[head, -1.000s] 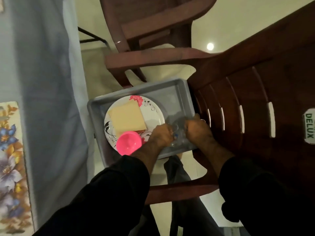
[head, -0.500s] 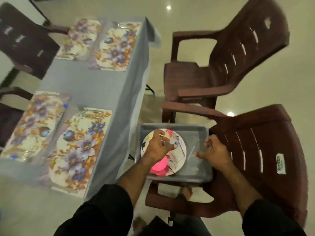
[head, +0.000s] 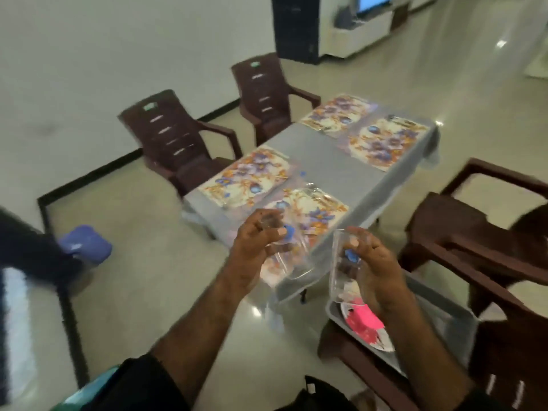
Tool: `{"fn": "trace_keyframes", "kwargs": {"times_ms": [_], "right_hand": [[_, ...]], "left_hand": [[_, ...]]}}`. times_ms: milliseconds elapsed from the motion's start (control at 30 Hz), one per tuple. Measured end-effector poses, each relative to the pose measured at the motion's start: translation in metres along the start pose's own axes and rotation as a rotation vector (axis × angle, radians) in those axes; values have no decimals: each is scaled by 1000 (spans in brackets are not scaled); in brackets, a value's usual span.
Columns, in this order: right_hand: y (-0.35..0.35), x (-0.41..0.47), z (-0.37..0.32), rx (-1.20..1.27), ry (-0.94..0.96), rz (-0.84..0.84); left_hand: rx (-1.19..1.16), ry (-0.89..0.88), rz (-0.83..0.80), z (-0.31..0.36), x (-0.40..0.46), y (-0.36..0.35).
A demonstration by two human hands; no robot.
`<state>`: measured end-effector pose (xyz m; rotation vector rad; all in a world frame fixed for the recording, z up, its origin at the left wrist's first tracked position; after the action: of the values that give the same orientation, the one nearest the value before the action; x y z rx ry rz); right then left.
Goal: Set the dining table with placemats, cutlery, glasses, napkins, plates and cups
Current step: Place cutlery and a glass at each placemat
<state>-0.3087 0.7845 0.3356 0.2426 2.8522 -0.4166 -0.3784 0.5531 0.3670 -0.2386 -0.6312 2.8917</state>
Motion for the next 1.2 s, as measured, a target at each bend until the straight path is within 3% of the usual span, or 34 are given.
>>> {"fn": "trace_keyframes", "kwargs": {"times_ms": [133,267,500,667,1000,1200], "right_hand": [[-143,-28,5,78,-57,-239],[-264,-50,10,-67,-89,-384],[-386,-62,30,-186,-299,-586],[-419,-24,43,-182,-338,-733],[-519,113,10,-204,-303,-704],[-580,175,-13,-243,-277,-721]], "left_hand": [[-118,-85,133,82,-82,88],[-107,-180,333,141,-157,155],[-234,-208,629,172,-216,238],[-272,-186,783,179,-196,279],[-225,-95,789,234,-69,349],[-277,-217,778,273,-18,396]]}}
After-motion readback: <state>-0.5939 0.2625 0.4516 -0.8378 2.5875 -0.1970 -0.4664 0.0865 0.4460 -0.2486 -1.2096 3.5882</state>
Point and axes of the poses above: each hand's wrist, its own x-axis towards the middle knuckle, its own y-axis out of the back of the hand, z = x × y, the point moved 5 cm from there along x, towards the middle knuckle, and after that the axes turned 9 degrees about -x, right-handed, at the moved point
